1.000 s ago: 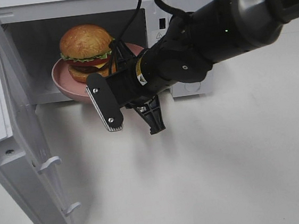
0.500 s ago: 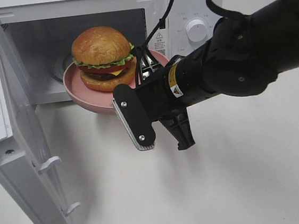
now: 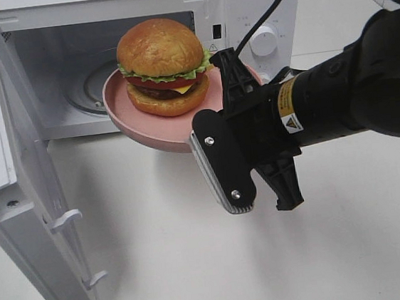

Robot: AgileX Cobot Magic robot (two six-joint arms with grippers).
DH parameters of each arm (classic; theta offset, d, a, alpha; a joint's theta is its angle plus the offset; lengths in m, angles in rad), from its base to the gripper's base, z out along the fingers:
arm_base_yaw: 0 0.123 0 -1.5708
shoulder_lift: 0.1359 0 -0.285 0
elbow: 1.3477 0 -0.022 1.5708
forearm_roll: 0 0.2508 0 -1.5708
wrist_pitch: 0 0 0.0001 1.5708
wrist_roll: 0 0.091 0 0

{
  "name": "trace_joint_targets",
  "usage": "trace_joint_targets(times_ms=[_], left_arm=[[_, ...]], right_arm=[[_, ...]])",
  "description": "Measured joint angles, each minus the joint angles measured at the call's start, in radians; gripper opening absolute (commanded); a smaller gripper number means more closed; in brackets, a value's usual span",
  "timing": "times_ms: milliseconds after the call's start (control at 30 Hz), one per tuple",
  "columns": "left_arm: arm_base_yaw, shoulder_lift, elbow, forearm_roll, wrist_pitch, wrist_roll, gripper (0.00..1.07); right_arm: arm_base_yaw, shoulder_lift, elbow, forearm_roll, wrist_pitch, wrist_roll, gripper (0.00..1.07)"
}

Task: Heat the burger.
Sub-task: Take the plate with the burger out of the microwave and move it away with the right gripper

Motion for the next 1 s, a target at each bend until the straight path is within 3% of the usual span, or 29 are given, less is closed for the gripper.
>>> trace_joint_targets(times_ms=[1000], left_arm=[[0.0,0.0,0.0,0.0,0.0,0.0,1.0]], right_arm=[[0.0,-0.402,0.232,-0.003,0.254,0.088,0.0]])
